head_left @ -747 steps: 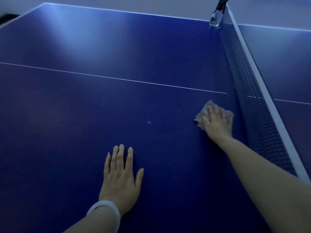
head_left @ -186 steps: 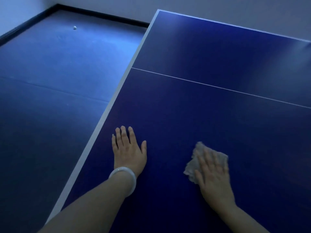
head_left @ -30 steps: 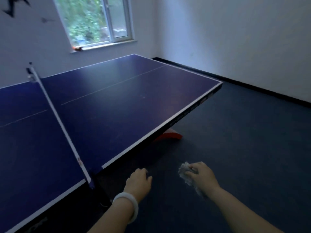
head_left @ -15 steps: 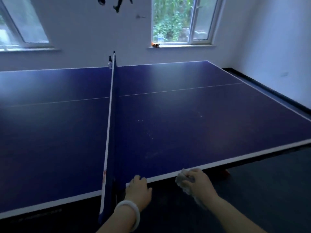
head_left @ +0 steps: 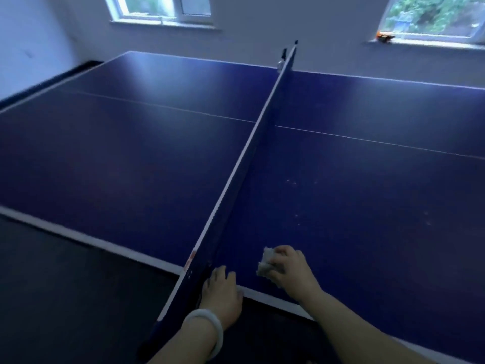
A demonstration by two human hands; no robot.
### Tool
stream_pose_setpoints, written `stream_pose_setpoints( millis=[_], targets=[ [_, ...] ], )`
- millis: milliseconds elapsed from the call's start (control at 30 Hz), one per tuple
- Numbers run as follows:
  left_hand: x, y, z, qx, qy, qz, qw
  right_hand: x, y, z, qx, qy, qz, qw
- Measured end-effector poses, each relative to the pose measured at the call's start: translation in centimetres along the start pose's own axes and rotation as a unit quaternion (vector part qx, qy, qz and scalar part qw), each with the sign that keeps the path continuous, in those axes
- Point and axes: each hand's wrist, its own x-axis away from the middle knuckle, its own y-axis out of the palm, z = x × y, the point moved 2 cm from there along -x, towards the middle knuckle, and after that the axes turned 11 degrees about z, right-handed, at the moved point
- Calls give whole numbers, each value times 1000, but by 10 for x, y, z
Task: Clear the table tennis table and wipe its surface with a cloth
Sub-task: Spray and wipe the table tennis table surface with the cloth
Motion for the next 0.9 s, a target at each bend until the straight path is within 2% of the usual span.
stream_pose_setpoints(
  millis=[100,267,367,467,567,667,800,900],
  targets=[
    [4,5,4,11,-59,20,998,-28,14,1,62,-68,-54,994],
    [0,16,26,25,-132,64,989,-49,16,23,118,-127,-113,978],
    [-8,21,49,34,-146,123,981,-49,6,44,118,-157,-107,975],
    [-23,24,75,35,-117,163,979,-51,-4,66,115,-131,-70,982],
    [-47,32,98,17,-87,162,983,-55,-9,85,142,-100,-58,983],
    [-72,40,108,-12,-73,138,988,-61,-6,95,148,-113,-61,981],
    [-73,64,103,-57,-112,103,987,-69,9,96,143,-154,-81,974],
    [-43,87,101,-47,-143,128,980,-77,20,94,123,-154,-84,977]
  ],
)
